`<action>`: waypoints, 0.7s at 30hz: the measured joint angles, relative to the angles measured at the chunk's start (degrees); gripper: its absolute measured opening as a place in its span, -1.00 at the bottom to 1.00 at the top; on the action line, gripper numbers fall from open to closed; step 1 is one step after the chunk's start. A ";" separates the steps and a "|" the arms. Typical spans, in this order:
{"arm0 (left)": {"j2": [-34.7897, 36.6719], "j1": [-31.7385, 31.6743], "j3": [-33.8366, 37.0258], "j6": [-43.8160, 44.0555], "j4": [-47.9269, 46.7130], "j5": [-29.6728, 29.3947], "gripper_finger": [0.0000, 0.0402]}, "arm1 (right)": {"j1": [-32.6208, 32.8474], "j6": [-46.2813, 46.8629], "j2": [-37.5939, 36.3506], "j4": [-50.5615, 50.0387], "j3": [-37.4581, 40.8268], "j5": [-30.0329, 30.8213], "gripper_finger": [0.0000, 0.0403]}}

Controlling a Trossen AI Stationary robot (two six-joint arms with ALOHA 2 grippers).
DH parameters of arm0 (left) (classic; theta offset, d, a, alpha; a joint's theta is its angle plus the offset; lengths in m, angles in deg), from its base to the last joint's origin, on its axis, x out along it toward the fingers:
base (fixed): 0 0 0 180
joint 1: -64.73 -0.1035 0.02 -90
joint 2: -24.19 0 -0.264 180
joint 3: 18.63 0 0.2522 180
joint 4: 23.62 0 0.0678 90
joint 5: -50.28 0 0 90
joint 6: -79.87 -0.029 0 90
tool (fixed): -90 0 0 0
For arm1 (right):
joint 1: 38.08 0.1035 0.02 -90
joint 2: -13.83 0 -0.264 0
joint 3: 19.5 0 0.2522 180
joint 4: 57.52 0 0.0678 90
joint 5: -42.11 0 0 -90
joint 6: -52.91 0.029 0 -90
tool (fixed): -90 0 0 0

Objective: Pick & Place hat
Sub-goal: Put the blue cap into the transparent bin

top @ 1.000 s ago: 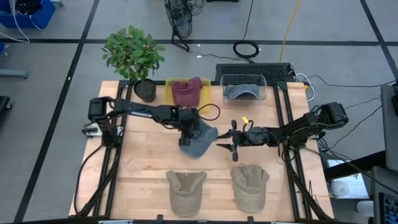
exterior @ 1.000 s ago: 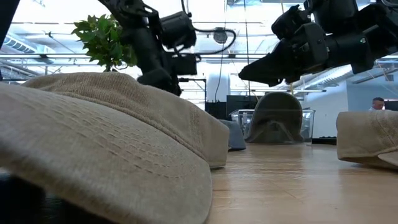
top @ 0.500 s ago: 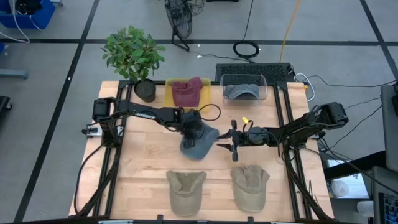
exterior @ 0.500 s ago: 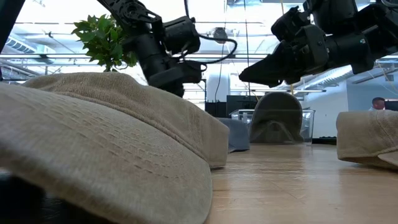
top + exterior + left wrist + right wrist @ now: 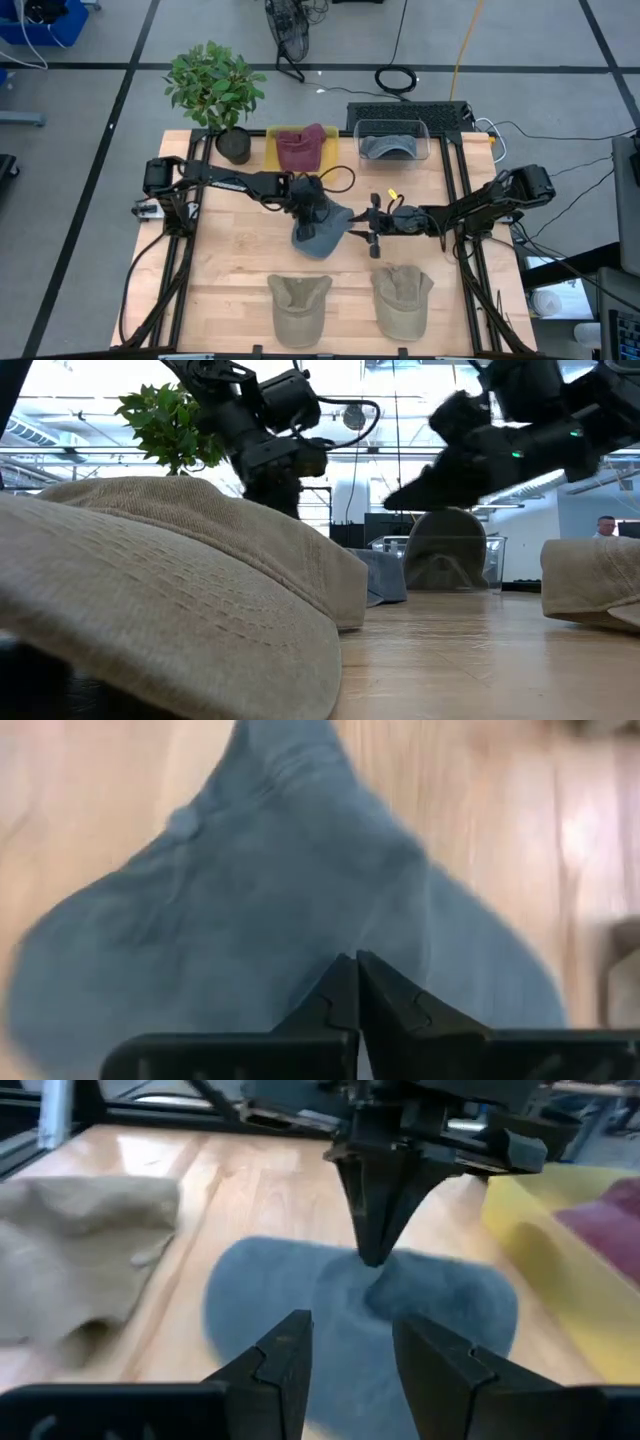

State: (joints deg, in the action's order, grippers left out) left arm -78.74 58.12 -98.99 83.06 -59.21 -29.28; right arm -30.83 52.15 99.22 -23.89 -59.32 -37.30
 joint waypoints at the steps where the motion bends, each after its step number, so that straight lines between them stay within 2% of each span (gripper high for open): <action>1: 0.76 -0.22 -0.05 -0.98 -2.13 -0.77 -0.93 | -0.03 -0.32 0.88 0.17 -1.12 0.05 -0.33; 4: 3.83 -1.06 0.03 -2.18 -8.40 -4.25 -0.87 | -0.04 -1.58 3.92 -1.02 -5.48 0.11 -0.27; 9: 10.47 -2.06 2.79 -3.67 -7.37 -7.53 -0.85 | -0.12 -3.27 9.28 -9.35 -13.51 1.67 -0.13; 13: 17.01 -3.65 7.19 -4.60 -2.19 -7.57 -0.85 | -1.08 -2.41 12.57 -13.87 -17.32 3.03 -0.03; 17: 24.10 -5.77 13.49 -4.35 6.74 -7.15 -0.85 | -3.15 0.14 14.83 -13.29 -19.11 2.72 -0.01; 21: 30.75 -7.09 20.30 -3.61 12.82 -5.12 -0.85 | -4.74 3.07 18.66 -11.36 -19.62 -2.49 -0.02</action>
State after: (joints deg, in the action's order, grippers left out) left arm -47.99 51.02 -78.69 79.45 -46.39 -34.39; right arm -35.57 55.21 117.88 -35.25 -78.95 -39.79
